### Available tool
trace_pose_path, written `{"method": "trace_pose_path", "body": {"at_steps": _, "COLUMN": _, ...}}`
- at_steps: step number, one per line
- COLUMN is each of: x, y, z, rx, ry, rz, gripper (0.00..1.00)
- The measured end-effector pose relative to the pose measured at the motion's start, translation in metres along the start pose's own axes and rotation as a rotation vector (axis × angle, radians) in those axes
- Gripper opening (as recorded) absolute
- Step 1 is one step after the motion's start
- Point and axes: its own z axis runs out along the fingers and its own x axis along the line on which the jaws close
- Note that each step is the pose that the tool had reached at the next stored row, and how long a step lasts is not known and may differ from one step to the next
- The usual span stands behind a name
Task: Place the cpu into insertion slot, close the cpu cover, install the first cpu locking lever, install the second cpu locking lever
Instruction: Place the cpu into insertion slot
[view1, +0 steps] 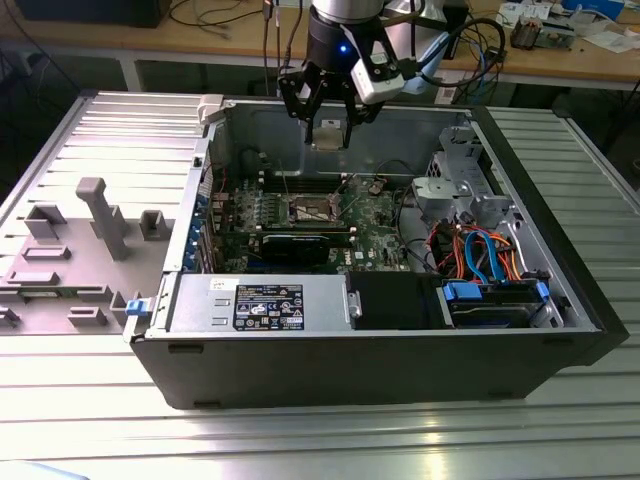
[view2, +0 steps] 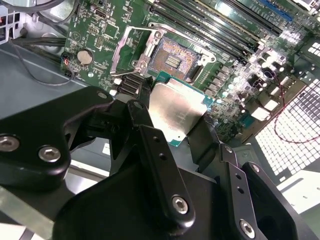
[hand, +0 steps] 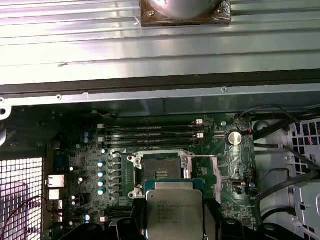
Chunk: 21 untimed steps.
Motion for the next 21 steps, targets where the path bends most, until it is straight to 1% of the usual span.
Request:
{"method": "trace_pose_path", "body": {"at_steps": 7, "x": 0.0000, "y": 0.0000, "z": 0.0001, "rx": -0.0003, "ry": -0.0016, "rz": 0.019, "gripper": 0.55}}
{"method": "trace_pose_path", "body": {"at_steps": 21, "x": 0.0000, "y": 0.0000, "z": 0.0005, "rx": -0.0009, "ry": -0.0038, "rz": 0.043, "gripper": 0.55}}
